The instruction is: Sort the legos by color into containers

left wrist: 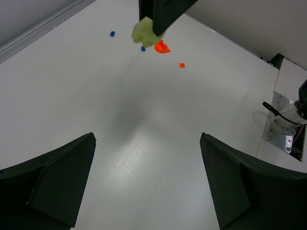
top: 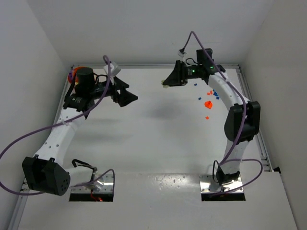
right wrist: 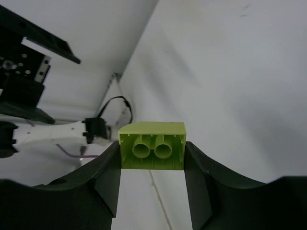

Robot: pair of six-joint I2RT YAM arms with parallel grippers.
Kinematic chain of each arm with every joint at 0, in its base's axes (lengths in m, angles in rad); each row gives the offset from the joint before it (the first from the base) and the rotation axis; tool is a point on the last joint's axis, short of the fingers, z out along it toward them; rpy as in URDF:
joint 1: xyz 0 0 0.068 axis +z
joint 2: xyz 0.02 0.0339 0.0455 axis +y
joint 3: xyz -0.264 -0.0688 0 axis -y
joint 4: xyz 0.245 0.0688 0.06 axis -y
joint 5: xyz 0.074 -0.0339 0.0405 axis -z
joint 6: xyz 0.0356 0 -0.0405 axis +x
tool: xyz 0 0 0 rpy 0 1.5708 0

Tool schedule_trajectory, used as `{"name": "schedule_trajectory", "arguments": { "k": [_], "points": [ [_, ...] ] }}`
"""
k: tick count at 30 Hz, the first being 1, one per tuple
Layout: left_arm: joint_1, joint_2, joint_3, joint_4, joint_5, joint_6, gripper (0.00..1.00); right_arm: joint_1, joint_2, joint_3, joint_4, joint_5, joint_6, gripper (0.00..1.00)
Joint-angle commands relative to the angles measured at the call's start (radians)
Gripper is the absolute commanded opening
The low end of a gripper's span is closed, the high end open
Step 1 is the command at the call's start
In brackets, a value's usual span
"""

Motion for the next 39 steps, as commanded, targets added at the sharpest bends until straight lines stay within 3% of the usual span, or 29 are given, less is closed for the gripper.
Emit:
{"name": "schedule_trajectory", "arguments": {
  "k": [1, 6, 16, 24, 28, 31, 39],
  "points": [
    [-0.056, 0.038, 0.065, 0.088, -0.036, -0.035, 0.96, 0.044, -0.023, -0.037, 0.206, -0.092, 0.198, 0.24],
    [-0.14, 0.086, 0.065, 0.088, -0.119, -0.006, 0.98, 0.113, -0.023, -0.086, 0.349, -0.105, 0.346, 0.24],
    [-0.202, 0.163, 0.117, 0.088, -0.252, 0.038, 1.0, 0.198, -0.014, -0.108, 0.406, -0.074, 0.475, 0.23],
    [-0.231, 0.209, 0.168, 0.088, -0.334, 0.038, 0.91, 0.227, -0.005, -0.137, 0.415, -0.065, 0.519, 0.23],
    [-0.231, 0.218, 0.168, 0.088, -0.334, 0.057, 0.79, 0.227, -0.005, -0.137, 0.415, -0.065, 0.519, 0.23],
    [-0.231, 0.218, 0.168, 0.088, -0.334, 0.066, 0.56, 0.236, -0.005, -0.137, 0.426, -0.065, 0.519, 0.23],
    [-0.231, 0.209, 0.168, 0.07, -0.325, 0.086, 0.2, 0.236, -0.005, -0.137, 0.426, -0.065, 0.528, 0.24]
  ]
}}
